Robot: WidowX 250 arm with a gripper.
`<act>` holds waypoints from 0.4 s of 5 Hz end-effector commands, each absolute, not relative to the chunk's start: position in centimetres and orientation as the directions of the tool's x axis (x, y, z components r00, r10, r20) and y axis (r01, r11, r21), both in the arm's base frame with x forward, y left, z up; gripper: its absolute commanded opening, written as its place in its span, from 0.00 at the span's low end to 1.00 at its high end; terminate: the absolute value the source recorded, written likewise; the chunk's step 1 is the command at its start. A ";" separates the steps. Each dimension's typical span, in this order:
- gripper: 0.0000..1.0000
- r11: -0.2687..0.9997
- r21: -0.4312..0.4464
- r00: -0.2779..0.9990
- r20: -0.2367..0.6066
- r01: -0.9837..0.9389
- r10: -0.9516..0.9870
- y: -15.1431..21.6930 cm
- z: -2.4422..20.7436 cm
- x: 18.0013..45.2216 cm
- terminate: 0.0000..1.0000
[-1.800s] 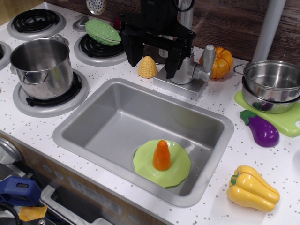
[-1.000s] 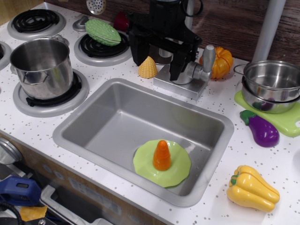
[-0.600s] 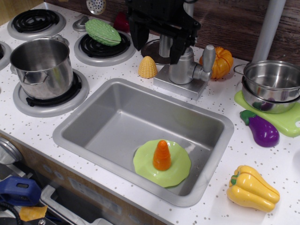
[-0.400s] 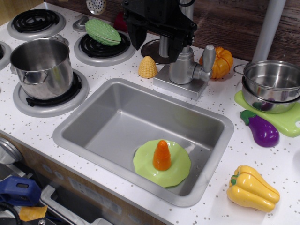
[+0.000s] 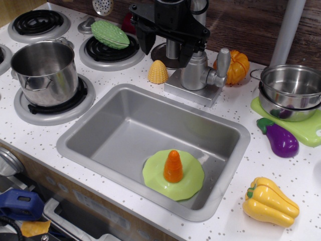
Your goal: Turn faucet front to left
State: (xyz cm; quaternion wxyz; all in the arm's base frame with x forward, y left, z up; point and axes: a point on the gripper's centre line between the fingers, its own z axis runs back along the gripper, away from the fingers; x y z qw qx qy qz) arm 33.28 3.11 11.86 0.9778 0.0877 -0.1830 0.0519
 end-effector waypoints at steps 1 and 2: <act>0.00 0.985 0.153 0.921 0.389 -0.078 0.012 5.4 14.2 33.7 0.00; 0.00 0.988 0.150 0.927 0.375 -0.042 -0.018 6.9 14.2 33.5 0.00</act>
